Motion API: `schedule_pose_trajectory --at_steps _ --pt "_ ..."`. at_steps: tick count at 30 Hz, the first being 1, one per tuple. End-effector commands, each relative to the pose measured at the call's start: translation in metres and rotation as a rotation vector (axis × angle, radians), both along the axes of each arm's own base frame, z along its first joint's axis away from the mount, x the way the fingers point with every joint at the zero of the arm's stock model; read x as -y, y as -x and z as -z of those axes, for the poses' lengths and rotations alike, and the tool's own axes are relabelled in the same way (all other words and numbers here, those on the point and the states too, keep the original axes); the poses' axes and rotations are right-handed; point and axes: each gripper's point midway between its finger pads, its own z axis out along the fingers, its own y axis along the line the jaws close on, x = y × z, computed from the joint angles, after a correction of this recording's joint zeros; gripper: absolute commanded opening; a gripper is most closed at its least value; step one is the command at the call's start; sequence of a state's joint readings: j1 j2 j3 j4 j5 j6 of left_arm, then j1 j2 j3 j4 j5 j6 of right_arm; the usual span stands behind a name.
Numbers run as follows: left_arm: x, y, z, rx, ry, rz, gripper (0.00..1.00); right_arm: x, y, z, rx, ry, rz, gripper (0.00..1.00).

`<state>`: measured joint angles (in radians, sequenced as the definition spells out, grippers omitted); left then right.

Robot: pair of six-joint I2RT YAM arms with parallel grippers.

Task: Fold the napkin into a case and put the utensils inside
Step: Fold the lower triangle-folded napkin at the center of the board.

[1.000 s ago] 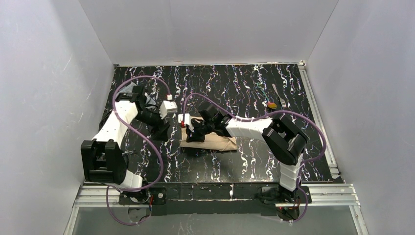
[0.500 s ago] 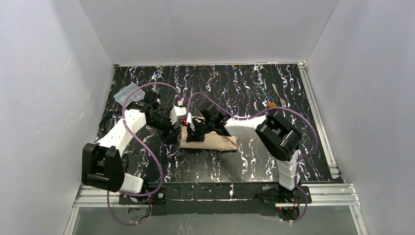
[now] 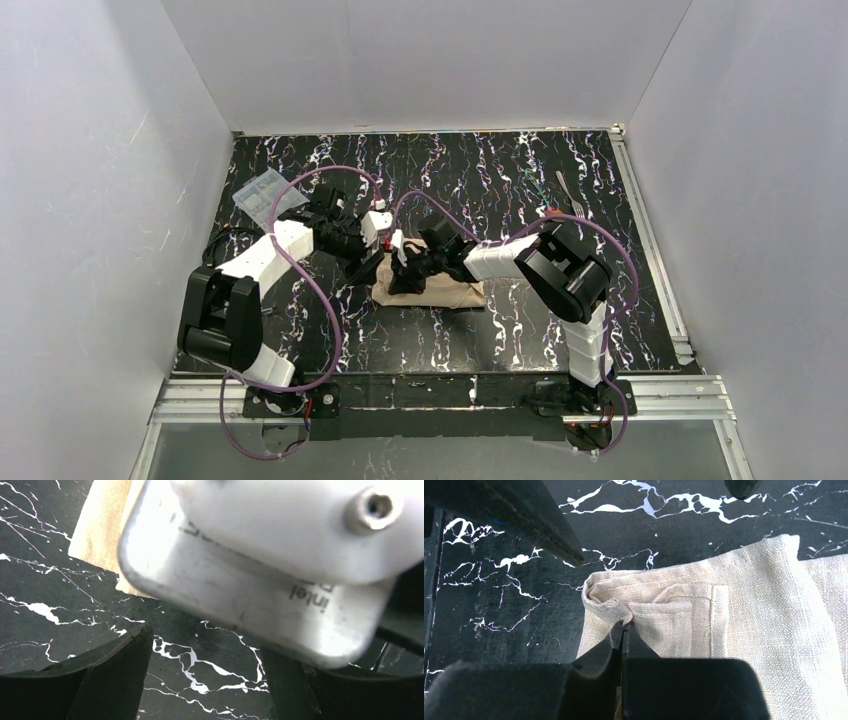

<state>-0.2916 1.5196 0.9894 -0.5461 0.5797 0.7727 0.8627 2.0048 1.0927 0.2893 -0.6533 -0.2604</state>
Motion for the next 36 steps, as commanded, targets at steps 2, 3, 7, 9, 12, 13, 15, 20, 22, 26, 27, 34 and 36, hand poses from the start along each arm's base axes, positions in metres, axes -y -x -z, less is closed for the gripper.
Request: schedule_pose_trajectory --at_steps 2,3,7,9,12,13,15,20,22,26,27,34,36 --pt "0.005 -0.006 0.018 -0.007 -0.046 -0.018 0.74 -0.010 -0.003 -0.011 -0.004 -0.066 0.050 0.08" --pt "0.006 -0.006 0.016 -0.011 -0.036 -0.022 0.74 -0.011 -0.003 -0.014 -0.008 -0.081 0.055 0.09" --pt "0.012 0.001 0.015 -0.029 -0.008 -0.018 0.75 -0.019 -0.005 -0.025 -0.032 -0.146 0.067 0.11" --pt "0.012 0.004 0.018 -0.034 -0.016 -0.020 0.75 -0.024 -0.005 -0.028 -0.045 -0.175 0.069 0.11" --pt "0.008 0.002 0.026 -0.013 -0.042 -0.031 0.75 -0.027 -0.007 -0.030 -0.054 -0.201 0.078 0.11" --pt "0.006 0.000 0.028 -0.004 -0.055 -0.038 0.75 -0.027 -0.007 -0.028 -0.053 -0.201 0.080 0.11" --pt "0.001 -0.004 0.034 0.006 -0.085 -0.052 0.75 -0.025 -0.008 -0.028 -0.073 -0.204 0.100 0.11" --pt "-0.004 -0.003 0.046 -0.007 -0.117 -0.052 0.74 -0.016 -0.017 -0.028 -0.080 -0.223 0.155 0.11" --pt "-0.003 -0.002 0.049 -0.011 -0.113 -0.050 0.74 -0.016 -0.018 -0.029 -0.084 -0.237 0.169 0.12" --pt "0.001 -0.001 0.048 -0.031 -0.103 -0.056 0.74 -0.017 -0.021 -0.030 -0.111 -0.278 0.203 0.13" --pt "0.001 0.000 0.047 -0.036 -0.098 -0.056 0.74 -0.016 -0.021 -0.029 -0.118 -0.287 0.210 0.13" --pt "0.002 0.003 0.010 -0.076 0.062 -0.120 0.74 -0.013 -0.019 -0.027 -0.169 -0.349 0.246 0.14" --pt "0.004 0.009 0.010 -0.086 0.078 -0.096 0.74 -0.012 -0.020 -0.029 -0.189 -0.366 0.257 0.14"
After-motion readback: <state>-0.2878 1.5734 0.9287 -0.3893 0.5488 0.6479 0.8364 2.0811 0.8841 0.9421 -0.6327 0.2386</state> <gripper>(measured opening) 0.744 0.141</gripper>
